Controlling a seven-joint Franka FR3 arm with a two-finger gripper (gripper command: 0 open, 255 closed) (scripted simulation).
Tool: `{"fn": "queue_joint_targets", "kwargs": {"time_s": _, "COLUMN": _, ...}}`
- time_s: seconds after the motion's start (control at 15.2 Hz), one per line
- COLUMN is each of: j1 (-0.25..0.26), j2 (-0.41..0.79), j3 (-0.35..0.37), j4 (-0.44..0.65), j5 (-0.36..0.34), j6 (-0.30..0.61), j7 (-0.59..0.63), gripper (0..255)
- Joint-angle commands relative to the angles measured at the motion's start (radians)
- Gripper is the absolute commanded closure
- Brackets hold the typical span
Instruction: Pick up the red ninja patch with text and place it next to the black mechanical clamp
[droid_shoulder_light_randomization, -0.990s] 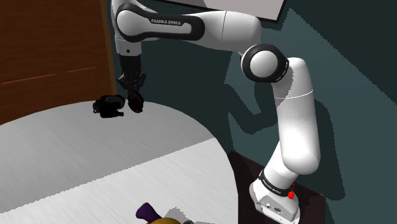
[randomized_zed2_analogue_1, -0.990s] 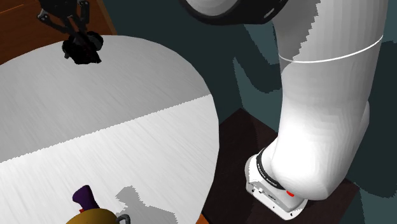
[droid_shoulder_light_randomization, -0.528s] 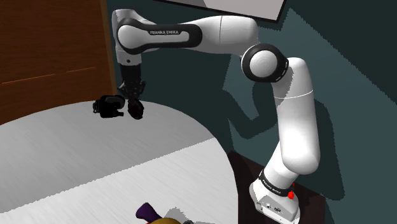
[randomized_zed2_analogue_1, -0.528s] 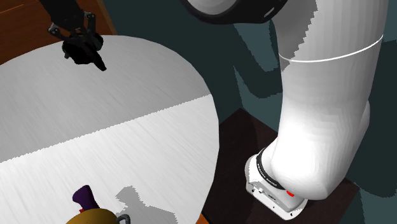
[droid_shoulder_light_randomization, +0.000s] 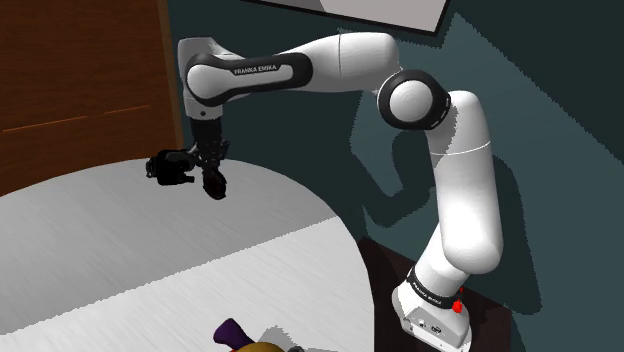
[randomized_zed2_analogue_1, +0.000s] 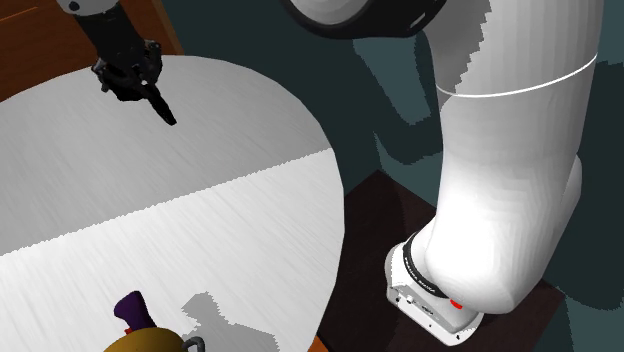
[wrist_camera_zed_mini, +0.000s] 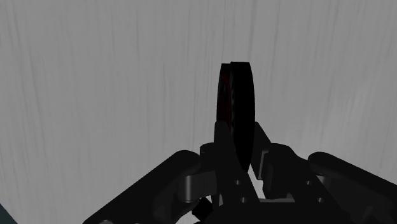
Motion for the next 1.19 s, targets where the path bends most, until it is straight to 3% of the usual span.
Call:
{"fn": "queue_joint_targets", "kwargs": {"time_s": 0.0, "j1": -0.002, "j2": 0.0, "j3": -0.001, "j4": -0.027, "j5": -0.001, "j6": 0.028, "j7": 0.0, "gripper": 255}}
{"fn": "queue_joint_targets", "kwargs": {"time_s": 0.26, "j1": -0.003, "j2": 0.014, "j3": -0.004, "j4": -0.065, "j5": -0.005, "j6": 0.079, "j7": 0.001, "gripper": 255}}
{"fn": "queue_joint_targets", "kwargs": {"time_s": 0.79, "j1": -0.003, "j2": 0.014, "j3": -0.004, "j4": -0.065, "j5": -0.005, "j6": 0.079, "j7": 0.001, "gripper": 255}}
{"fn": "queue_joint_targets", "kwargs": {"time_s": 0.86, "j1": -0.003, "j2": 0.014, "j3": -0.004, "j4": -0.065, "j5": -0.005, "j6": 0.079, "j7": 0.001, "gripper": 0}}
{"fn": "queue_joint_targets", "kwargs": {"time_s": 1.12, "j1": -0.003, "j2": 0.014, "j3": -0.004, "j4": -0.065, "j5": -0.005, "j6": 0.079, "j7": 0.001, "gripper": 0}}
